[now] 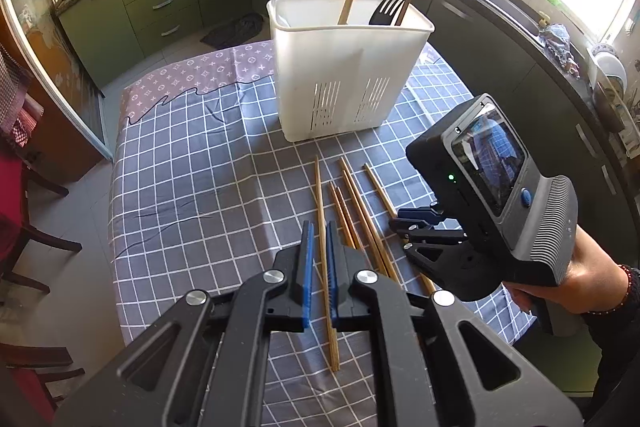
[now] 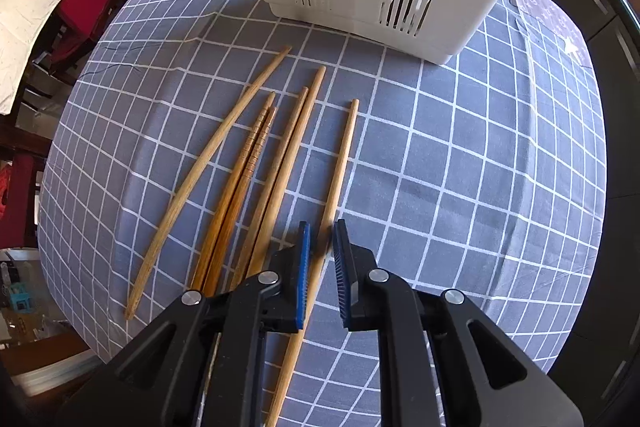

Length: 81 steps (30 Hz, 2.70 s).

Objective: Organize utensils
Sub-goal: 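Grasp a wooden chopstick with the right tool while the left tool holds its chopstick, then carry both chopsticks over the white holder and open both tools to drop them in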

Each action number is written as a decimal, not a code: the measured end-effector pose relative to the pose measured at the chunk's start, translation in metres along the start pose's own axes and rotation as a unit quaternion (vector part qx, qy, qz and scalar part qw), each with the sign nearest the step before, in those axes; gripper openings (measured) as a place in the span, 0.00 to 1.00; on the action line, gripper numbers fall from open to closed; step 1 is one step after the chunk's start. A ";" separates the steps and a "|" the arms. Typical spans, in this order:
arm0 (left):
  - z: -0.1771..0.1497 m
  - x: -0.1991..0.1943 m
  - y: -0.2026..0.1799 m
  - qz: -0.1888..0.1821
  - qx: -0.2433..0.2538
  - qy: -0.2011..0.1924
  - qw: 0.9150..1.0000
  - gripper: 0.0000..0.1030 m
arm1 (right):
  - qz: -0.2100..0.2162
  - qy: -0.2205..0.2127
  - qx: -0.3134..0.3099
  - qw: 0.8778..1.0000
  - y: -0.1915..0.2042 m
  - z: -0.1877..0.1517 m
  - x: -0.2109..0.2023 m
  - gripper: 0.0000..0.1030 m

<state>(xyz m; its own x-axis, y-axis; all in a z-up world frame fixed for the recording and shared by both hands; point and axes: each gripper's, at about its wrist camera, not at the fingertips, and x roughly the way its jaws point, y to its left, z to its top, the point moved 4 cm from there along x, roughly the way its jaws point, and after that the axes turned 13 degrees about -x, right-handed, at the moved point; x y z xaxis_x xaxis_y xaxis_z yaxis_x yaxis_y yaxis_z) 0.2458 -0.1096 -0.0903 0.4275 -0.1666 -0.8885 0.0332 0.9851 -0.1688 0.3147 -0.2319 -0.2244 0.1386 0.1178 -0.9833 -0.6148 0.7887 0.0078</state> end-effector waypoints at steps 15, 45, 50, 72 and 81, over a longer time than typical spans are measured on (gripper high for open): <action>0.000 0.109 -0.013 0.037 0.017 0.124 0.991 0.10 | 0.066 -0.096 0.057 0.992 -0.034 -0.052 -0.051 0.07; 0.012 0.040 -0.011 0.031 0.027 0.051 0.998 0.06 | 0.101 -0.172 0.073 0.977 -0.046 -0.084 -0.100 0.07; 0.007 -0.010 -0.013 0.016 0.045 0.003 0.999 0.06 | 0.079 -0.212 0.067 0.972 -0.042 -0.085 -0.132 0.07; -0.010 -0.047 -0.016 0.014 0.071 -0.032 0.997 0.06 | 0.039 -0.251 0.033 0.967 -0.021 -0.088 -0.171 0.07; -0.004 -0.057 -0.020 0.010 0.071 -0.043 0.997 0.06 | 0.036 -0.266 0.031 0.963 -0.023 -0.080 -0.183 0.07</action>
<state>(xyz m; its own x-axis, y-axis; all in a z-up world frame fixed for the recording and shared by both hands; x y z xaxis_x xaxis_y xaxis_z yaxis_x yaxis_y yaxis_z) 0.2175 -0.1203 -0.0382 0.5056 -0.1484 -0.8499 0.1479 0.9854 -0.0840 0.2415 -0.3194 -0.0594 0.4864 0.4525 -0.7474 -0.5923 0.7997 0.0988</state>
